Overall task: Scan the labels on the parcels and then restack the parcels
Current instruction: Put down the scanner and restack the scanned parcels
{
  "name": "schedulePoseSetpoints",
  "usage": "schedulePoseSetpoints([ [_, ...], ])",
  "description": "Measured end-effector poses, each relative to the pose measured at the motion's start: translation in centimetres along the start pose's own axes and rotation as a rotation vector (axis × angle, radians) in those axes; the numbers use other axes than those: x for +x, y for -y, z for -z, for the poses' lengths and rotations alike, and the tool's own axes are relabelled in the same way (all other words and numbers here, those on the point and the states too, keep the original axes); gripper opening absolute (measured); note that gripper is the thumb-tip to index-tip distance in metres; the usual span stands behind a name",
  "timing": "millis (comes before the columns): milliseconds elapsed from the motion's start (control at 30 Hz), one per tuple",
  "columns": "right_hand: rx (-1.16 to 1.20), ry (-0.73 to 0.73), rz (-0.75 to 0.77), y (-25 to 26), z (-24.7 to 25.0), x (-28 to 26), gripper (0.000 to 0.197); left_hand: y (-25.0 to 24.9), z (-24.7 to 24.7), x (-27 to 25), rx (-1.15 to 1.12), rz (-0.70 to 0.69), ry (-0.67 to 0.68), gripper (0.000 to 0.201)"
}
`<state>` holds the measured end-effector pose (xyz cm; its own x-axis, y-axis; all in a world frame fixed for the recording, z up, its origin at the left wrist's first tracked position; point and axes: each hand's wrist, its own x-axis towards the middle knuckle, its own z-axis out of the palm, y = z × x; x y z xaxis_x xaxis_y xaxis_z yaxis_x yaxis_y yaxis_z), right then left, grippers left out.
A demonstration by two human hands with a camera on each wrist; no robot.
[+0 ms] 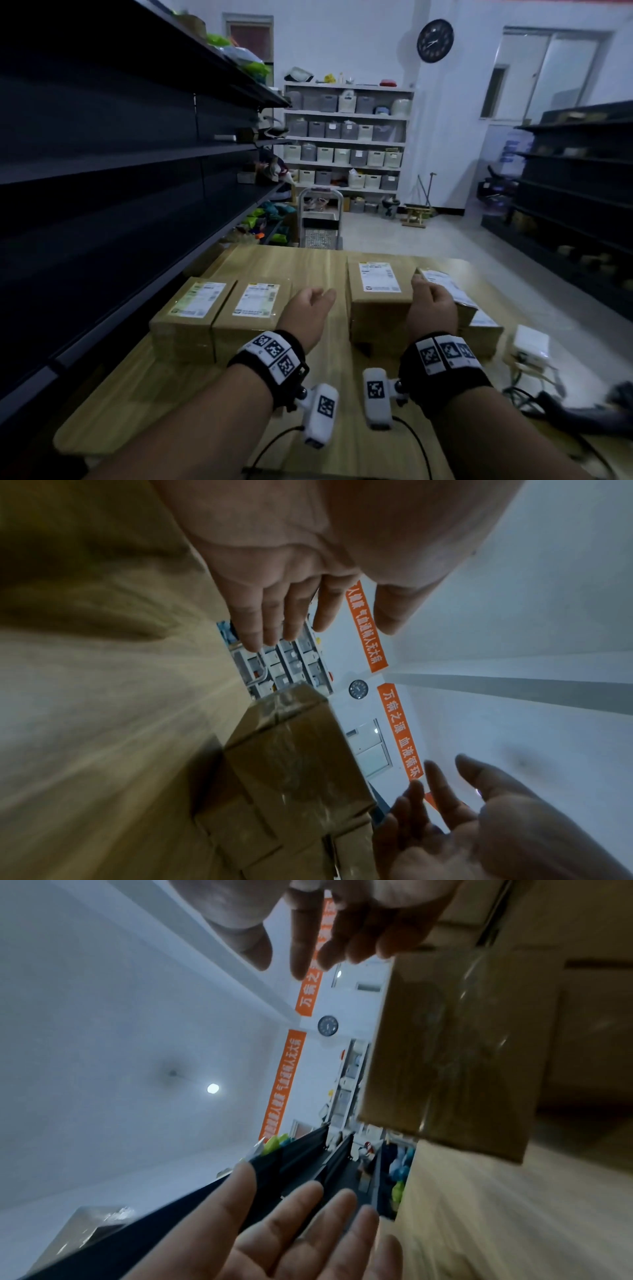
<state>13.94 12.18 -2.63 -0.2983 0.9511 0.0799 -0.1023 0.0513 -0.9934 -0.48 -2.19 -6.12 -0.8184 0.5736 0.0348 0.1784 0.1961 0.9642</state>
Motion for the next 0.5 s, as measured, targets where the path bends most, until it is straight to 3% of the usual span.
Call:
schedulePoseSetpoints([
  [100, -0.052, -0.057, -0.086, -1.2, 1.4, 1.0, 0.031, 0.3, -1.9, 0.6, -0.047, 0.054, 0.037, 0.091],
  [200, -0.09, -0.055, -0.133, -2.4, 1.9, 1.7, 0.042, 0.5, -3.3, 0.8, -0.078, 0.066, 0.06, 0.091],
  [300, -0.141, 0.008, -0.164, -2.8, 1.8, 1.9, 0.052, 0.8, -4.1, 0.6, -0.118, 0.086, 0.072, 0.078],
  [500, -0.251, 0.133, -0.079, -3.5, 1.0, 2.7, 0.052, 1.3, -5.0, 0.3, -0.227, 0.087, 0.114, 0.047],
])
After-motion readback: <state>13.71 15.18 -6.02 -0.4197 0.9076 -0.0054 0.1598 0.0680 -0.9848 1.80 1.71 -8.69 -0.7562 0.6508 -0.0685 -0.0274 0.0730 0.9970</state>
